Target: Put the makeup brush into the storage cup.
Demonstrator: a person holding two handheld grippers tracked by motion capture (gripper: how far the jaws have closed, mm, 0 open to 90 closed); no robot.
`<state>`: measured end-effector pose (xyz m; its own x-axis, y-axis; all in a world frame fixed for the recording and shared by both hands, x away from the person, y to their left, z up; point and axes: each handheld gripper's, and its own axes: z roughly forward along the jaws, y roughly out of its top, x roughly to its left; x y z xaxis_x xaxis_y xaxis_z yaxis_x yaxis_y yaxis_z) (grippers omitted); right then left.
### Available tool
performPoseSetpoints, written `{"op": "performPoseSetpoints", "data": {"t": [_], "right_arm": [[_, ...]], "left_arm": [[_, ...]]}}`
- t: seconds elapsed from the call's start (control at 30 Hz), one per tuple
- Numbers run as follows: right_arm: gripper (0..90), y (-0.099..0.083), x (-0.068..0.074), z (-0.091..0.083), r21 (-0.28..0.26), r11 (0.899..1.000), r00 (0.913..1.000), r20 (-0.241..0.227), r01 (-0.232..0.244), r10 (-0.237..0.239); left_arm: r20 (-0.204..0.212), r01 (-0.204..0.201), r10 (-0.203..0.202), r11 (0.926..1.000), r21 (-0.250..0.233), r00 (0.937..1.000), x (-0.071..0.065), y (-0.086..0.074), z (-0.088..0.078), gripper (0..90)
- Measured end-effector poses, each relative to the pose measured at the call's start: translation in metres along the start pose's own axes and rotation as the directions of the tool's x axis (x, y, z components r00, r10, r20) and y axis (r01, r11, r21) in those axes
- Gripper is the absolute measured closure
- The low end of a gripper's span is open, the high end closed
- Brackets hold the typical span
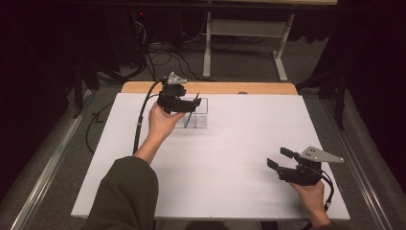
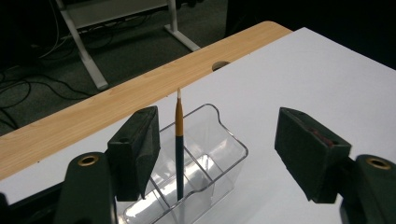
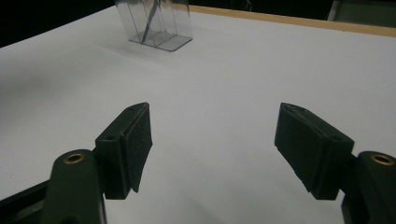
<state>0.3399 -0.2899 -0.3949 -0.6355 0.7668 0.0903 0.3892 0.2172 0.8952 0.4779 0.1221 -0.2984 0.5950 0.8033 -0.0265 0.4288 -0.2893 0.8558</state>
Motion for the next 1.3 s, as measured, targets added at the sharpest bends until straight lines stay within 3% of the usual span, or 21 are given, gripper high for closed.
{"op": "performPoseSetpoints", "data": {"t": [1.3], "right_arm": [[29.2,0.0,0.0,0.001,0.004,1.0,1.0,-0.001,-0.004,0.004]], "left_arm": [[0.022,0.007,-0.006,0.9993,-0.036,0.9997,0.009,-0.015,-0.034,31.0]]}}
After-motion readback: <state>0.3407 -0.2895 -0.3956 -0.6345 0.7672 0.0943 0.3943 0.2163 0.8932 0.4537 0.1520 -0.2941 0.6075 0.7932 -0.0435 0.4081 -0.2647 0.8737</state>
